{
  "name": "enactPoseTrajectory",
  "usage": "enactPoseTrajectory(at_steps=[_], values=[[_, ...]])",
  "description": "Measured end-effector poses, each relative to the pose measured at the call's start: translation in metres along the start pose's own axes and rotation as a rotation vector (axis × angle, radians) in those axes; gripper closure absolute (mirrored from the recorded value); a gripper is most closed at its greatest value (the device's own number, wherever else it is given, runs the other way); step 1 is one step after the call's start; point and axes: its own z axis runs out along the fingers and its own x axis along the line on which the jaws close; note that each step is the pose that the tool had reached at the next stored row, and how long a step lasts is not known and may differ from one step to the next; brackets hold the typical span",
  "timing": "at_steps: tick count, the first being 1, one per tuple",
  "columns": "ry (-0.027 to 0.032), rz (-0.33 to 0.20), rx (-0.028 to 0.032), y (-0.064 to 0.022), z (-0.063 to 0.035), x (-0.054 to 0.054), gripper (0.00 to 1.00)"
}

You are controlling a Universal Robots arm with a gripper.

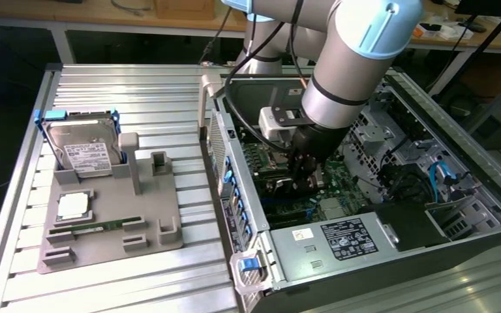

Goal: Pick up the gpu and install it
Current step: 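Insert the gpu into the slot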

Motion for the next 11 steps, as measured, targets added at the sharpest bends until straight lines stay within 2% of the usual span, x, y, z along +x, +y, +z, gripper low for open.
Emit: enactPoseTrajectory(at_steps=[11], values=[[0.0, 0.0, 0.0, 0.0, 0.0032, 0.0001, 0.73]])
